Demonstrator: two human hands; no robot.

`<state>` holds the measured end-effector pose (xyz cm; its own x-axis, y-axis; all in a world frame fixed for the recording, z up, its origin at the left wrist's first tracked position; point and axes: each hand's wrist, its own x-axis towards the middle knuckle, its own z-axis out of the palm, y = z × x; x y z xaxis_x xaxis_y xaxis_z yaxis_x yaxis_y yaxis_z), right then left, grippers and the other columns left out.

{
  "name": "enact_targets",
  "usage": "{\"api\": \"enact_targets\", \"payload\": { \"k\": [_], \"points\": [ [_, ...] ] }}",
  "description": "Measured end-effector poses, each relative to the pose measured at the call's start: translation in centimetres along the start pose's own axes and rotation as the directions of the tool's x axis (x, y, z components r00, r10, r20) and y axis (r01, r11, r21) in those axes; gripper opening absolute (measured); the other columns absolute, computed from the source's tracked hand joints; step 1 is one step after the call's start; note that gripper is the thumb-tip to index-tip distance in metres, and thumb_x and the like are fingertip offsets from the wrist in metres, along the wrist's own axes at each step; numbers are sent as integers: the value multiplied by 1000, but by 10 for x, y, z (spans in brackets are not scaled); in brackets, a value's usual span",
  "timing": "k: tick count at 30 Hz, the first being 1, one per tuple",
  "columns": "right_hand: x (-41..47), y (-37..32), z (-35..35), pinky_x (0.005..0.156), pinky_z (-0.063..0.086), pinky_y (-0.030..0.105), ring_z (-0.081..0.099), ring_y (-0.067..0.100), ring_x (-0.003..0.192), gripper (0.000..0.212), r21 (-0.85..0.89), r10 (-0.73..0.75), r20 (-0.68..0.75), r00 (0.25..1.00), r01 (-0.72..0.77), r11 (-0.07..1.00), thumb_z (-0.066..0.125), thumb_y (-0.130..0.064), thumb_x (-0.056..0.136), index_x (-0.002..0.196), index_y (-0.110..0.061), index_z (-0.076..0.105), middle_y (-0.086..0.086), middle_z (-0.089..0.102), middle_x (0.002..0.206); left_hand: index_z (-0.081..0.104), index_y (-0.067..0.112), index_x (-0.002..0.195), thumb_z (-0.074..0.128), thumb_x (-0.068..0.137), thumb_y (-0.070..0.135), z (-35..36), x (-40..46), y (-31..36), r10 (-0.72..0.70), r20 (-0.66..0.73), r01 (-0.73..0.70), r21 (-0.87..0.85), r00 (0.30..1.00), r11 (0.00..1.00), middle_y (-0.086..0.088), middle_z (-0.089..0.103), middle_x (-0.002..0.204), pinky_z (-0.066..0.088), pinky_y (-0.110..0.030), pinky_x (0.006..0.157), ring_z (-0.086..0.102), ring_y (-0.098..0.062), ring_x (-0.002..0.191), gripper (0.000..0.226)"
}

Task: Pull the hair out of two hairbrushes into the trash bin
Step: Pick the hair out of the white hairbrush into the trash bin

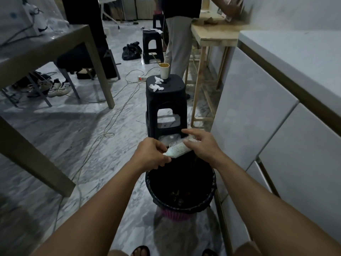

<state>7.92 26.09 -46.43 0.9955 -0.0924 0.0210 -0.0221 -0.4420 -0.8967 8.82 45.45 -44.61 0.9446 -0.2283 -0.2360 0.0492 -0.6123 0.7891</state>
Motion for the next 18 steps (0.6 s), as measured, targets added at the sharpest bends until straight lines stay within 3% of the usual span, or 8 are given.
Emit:
{"api": "enact_targets", "payload": {
  "k": [3, 7, 11, 13, 15, 18],
  "points": [
    [0, -10, -4, 108, 38, 33, 53, 11, 122, 23, -70, -16, 127, 992, 25, 997, 77, -21, 78, 101, -21, 77, 4, 61, 130, 71, 5, 98, 83, 76, 12, -2, 2, 6, 5, -3, -5, 27, 1000, 1000, -15, 73, 66, 60, -43, 63, 73, -36, 68, 26],
    [12, -13, -6, 94, 53, 37, 68, 15, 95, 8, -2, 56, -71, 996, -56, 998, 81, -19, 74, 71, -25, 75, 1, 74, 93, 71, 2, 104, 82, 76, 12, -5, 7, 14, 14, 18, -14, 34, 1000, 999, -19, 74, 73, 59, -38, 60, 73, -32, 67, 31],
    [31, -12, -18, 84, 54, 37, 67, 21, 86, 14, -28, 163, -261, 952, -176, 984, 68, -26, 85, 81, -14, 75, 3, 72, 83, 69, 3, 106, 82, 78, 12, -8, 21, 18, 4, 44, -6, 42, 999, 999, -20, 75, 75, 60, -42, 64, 74, -35, 73, 32],
    [43, -11, -26, 80, 58, 43, 66, 25, 85, 17, 8, 255, -189, 948, -258, 966, 64, -26, 88, 88, -12, 73, 5, 70, 85, 70, 1, 105, 82, 77, 11, -12, 32, 17, -4, 63, 2, 41, 998, 999, -19, 74, 74, 61, -43, 65, 73, -35, 72, 32],
    [53, -15, -31, 68, 60, 40, 62, 25, 84, 14, 68, 349, -68, 935, -344, 936, 63, -18, 89, 100, -11, 69, 6, 64, 91, 71, 0, 105, 81, 76, 9, -16, 44, 17, -7, 66, 5, 23, 998, 1000, -16, 72, 67, 60, -41, 63, 70, -31, 63, 32],
    [69, -23, -41, 62, 61, 36, 64, 29, 82, 7, 103, 403, 20, 915, -403, 909, 63, -6, 88, 90, -10, 68, 16, 63, 101, 72, 3, 102, 81, 75, 10, -27, 61, 24, 8, 84, -10, 33, 996, 999, -14, 73, 67, 61, -44, 64, 70, -32, 63, 29]
  ]
}}
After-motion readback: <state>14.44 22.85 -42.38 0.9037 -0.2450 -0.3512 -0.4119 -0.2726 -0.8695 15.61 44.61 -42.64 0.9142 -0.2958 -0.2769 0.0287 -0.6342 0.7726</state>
